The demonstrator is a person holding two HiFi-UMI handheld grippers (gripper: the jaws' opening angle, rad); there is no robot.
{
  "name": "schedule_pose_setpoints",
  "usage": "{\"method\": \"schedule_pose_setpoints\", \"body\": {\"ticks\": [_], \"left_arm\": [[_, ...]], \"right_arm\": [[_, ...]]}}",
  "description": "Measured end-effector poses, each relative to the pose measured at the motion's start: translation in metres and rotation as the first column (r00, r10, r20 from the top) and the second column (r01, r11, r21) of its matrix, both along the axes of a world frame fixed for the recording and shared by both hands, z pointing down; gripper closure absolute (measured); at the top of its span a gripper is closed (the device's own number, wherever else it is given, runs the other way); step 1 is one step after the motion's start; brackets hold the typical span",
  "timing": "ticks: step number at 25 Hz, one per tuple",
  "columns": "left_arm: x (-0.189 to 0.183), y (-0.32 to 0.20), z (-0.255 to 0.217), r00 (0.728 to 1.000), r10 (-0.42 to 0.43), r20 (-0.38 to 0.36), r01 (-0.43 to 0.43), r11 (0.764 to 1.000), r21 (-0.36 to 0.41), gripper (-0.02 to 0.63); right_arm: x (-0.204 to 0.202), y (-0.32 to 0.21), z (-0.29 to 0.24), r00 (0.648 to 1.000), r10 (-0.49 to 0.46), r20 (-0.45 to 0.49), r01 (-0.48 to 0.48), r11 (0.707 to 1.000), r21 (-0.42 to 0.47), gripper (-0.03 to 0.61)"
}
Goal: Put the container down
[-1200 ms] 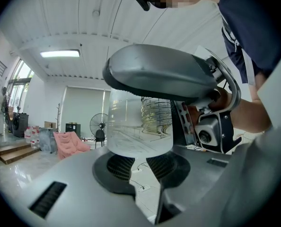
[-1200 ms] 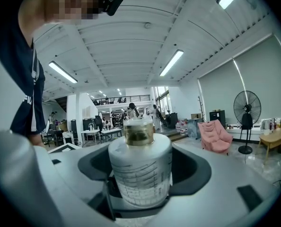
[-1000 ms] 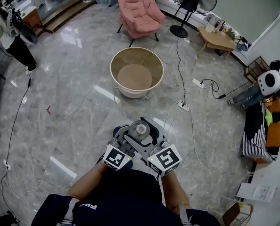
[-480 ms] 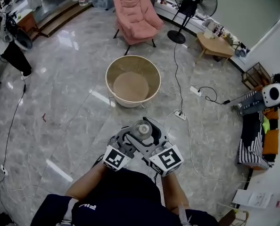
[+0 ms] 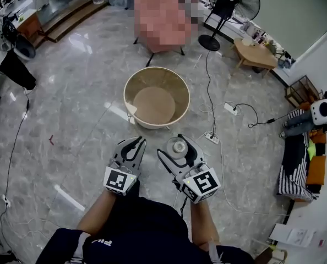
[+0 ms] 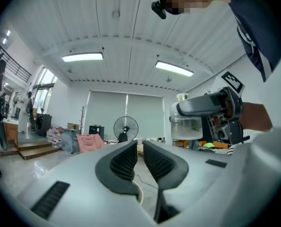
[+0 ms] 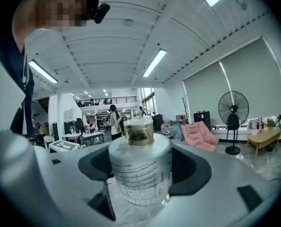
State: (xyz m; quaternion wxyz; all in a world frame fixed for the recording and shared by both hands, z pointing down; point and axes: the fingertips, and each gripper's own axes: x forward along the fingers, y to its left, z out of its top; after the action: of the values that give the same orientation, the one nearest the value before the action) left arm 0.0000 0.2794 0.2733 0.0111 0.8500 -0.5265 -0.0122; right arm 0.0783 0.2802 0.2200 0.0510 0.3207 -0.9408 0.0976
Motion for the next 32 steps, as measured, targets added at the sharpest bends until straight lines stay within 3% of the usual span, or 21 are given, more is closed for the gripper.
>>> {"method": "schedule_pose_setpoints", "body": {"ticks": [6,25,32], "left_arm": [[-0.039,-0.048,-0.019,1.0,-0.026,0.003,0.026,0.999,-0.023,0.586],[-0.093,-0.158,-0.028,1.0,0.017,0.007,-0.016,0.999,-0.042,0.59],[-0.094,-0.207,-0.033,0.997,0.069,0.016,-0.068,0.997,-0.038,0.59]], "right_arm": [[0.014,-0.047,-0.001,0.997,0.079,-0.007,-0.079,0.997,0.02,0.224],[-0.005,-0.164,0.006,0.978,0.205,-0.035,-0.204,0.978,0.03,0.224],[-0.008,-0.213,0.012,0.968,0.245,-0.048,-0.242,0.968,0.063,0.224]]}}
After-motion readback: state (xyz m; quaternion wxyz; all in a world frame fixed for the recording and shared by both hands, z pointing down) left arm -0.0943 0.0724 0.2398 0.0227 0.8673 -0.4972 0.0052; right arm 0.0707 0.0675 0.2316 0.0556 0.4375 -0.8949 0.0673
